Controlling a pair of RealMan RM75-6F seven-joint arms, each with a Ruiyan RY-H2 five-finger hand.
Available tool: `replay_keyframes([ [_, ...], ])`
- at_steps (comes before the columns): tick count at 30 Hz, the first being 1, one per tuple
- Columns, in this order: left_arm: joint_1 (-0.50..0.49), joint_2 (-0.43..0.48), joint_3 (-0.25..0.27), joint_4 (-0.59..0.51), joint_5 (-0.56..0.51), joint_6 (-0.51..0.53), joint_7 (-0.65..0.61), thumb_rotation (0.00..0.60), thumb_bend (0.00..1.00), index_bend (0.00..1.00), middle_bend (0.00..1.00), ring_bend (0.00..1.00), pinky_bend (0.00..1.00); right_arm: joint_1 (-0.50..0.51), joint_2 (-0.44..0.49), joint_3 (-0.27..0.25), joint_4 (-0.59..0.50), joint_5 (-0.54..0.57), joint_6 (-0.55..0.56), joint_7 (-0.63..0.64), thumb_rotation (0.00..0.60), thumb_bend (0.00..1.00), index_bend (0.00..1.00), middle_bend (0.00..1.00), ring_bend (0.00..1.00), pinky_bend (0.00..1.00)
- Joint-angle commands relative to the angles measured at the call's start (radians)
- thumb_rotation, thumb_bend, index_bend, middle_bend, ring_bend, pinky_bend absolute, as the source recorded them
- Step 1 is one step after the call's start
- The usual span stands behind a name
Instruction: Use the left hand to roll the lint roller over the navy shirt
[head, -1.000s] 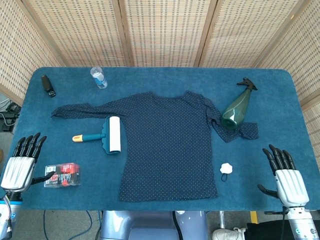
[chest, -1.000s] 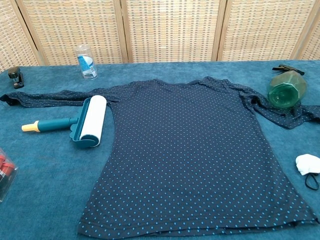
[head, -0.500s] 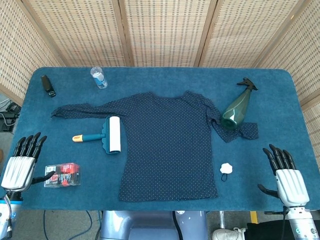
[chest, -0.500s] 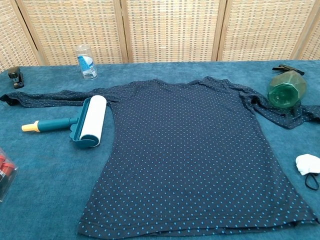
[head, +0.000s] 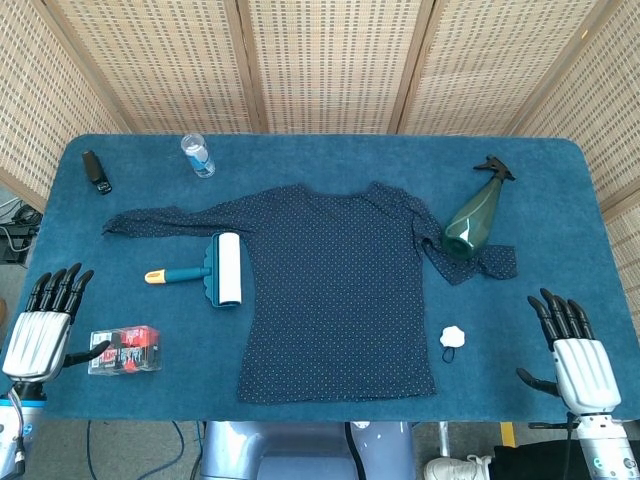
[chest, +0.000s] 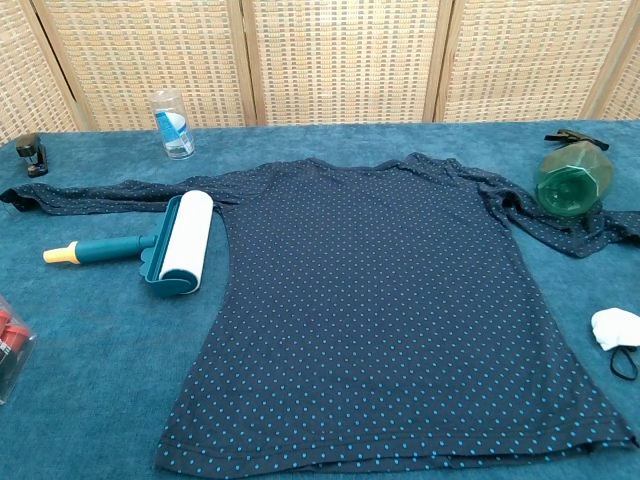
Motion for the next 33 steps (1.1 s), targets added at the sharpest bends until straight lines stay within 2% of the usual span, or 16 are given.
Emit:
replay_keyframes([
  [1,-0.015,0.006,-0.015,-0.006,-0.016,-0.018,0.004,0.600,0.00,0.00,0.00,0.00,0.00,0.000,0.001,0.002,0.002,0.005,-0.002,0.004,0.600,0.05,0.00,0.00,0.00,0.00],
  [3,-0.036,0.016,-0.037,-0.015,-0.037,-0.039,0.028,0.600,0.00,0.00,0.01,0.00,0.04,0.001,0.001,0.002,0.003,0.007,-0.006,0.006,0.600,0.05,0.00,0.00,0.00,0.00],
  [4,-0.047,0.019,-0.050,-0.020,-0.046,-0.046,0.038,0.600,0.00,0.00,0.06,0.05,0.11,0.002,0.000,0.002,0.003,0.007,-0.006,0.006,0.600,0.05,0.00,0.00,0.00,0.00],
  [5,-0.058,0.022,-0.063,-0.026,-0.057,-0.055,0.049,0.600,0.00,0.02,0.16,0.13,0.21,0.002,0.000,0.002,0.004,0.007,-0.007,0.006,0.600,0.05,0.00,0.00,0.00,0.00],
  [8,-0.101,0.027,-0.110,-0.039,-0.089,-0.082,0.074,0.600,0.00,0.07,0.45,0.37,0.43,0.004,-0.002,0.002,0.006,0.009,-0.011,0.005,0.600,0.05,0.00,0.00,0.00,0.00],
  [9,-0.114,0.029,-0.121,-0.041,-0.100,-0.096,0.077,0.600,0.00,0.08,0.51,0.41,0.46,0.004,-0.002,0.002,0.007,0.011,-0.013,0.005,0.600,0.05,0.00,0.00,0.00,0.00],
  [11,-0.187,0.048,-0.159,-0.045,-0.162,-0.217,0.062,0.600,0.00,0.11,0.65,0.52,0.53,0.007,-0.004,0.005,0.013,0.022,-0.022,0.008,0.600,0.05,0.00,0.00,0.00,0.00],
  [14,-0.243,0.069,-0.178,-0.040,-0.232,-0.324,0.065,0.600,0.00,0.16,0.77,0.63,0.59,0.009,-0.005,0.007,0.017,0.030,-0.028,0.012,0.600,0.05,0.00,0.00,0.00,0.00],
  [21,-0.360,0.064,-0.194,0.025,-0.401,-0.514,0.122,0.600,0.00,0.26,0.87,0.72,0.64,0.013,-0.007,0.014,0.028,0.050,-0.040,0.021,0.600,0.05,0.00,0.00,0.00,0.00],
  [26,-0.417,0.052,-0.189,0.062,-0.490,-0.578,0.162,0.600,0.02,0.33,0.88,0.72,0.65,0.016,-0.010,0.018,0.036,0.064,-0.051,0.024,0.600,0.05,0.00,0.00,0.00,0.00],
  [33,-0.477,0.019,-0.168,0.105,-0.571,-0.607,0.227,0.600,0.03,0.39,0.88,0.72,0.65,0.019,-0.013,0.021,0.043,0.074,-0.059,0.027,0.600,0.05,0.00,0.00,0.00,0.00],
])
